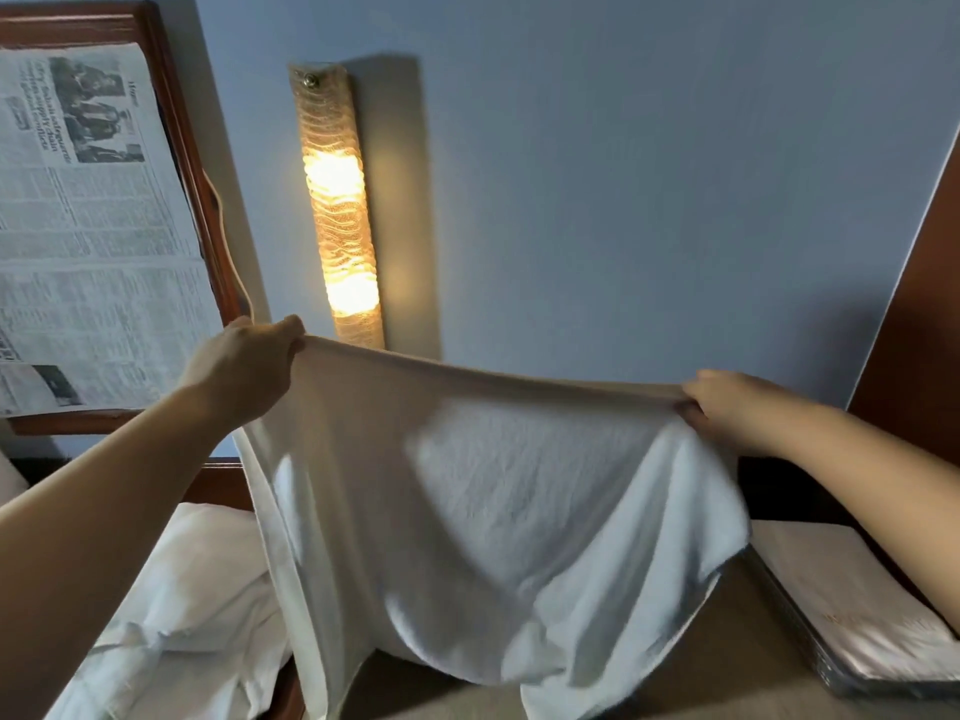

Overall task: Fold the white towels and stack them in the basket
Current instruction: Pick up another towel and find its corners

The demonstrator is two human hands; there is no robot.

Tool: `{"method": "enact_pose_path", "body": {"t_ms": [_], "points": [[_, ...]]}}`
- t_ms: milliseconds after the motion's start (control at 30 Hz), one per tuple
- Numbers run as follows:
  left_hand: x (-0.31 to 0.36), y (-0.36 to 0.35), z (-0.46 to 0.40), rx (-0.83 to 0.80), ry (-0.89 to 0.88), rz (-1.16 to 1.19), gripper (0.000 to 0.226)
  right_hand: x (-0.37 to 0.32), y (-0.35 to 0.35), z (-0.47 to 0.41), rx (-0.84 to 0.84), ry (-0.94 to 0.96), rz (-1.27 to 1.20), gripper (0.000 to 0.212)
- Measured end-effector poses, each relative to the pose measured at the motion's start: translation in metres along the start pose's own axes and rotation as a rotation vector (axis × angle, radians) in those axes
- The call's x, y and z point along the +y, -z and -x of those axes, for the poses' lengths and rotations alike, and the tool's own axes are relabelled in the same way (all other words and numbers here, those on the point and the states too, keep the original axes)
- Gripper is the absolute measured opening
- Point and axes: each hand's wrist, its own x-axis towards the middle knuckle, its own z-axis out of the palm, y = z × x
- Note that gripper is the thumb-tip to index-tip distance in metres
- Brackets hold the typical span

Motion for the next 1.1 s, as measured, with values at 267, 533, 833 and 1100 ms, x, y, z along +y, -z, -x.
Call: {"method": "enact_pose_path", "body": {"t_ms": [267,533,833,1100], "points": [[0.035,0.014,0.008,-0.099,0.242,0.162,0.018,0.015,0.013,0.009,0.160,0.019,-0.258,0.031],[0.014,0.050,0.030,0.024,0.044,0.022,0.016,0.029,0.058,0.034,0.291,-0.022,-0.087,0.013],[-0.027,0.066,0.048,0.075,-0.189,-0.020,0.028,0.005,0.058,0.087,0.196,0.127,-0.354,0.036],[-0.044,0.070,0.076,0.038,-0.106,-0.070,0.024,-0.037,0.029,0.126,-0.046,0.189,-0.263,0.019]]}}
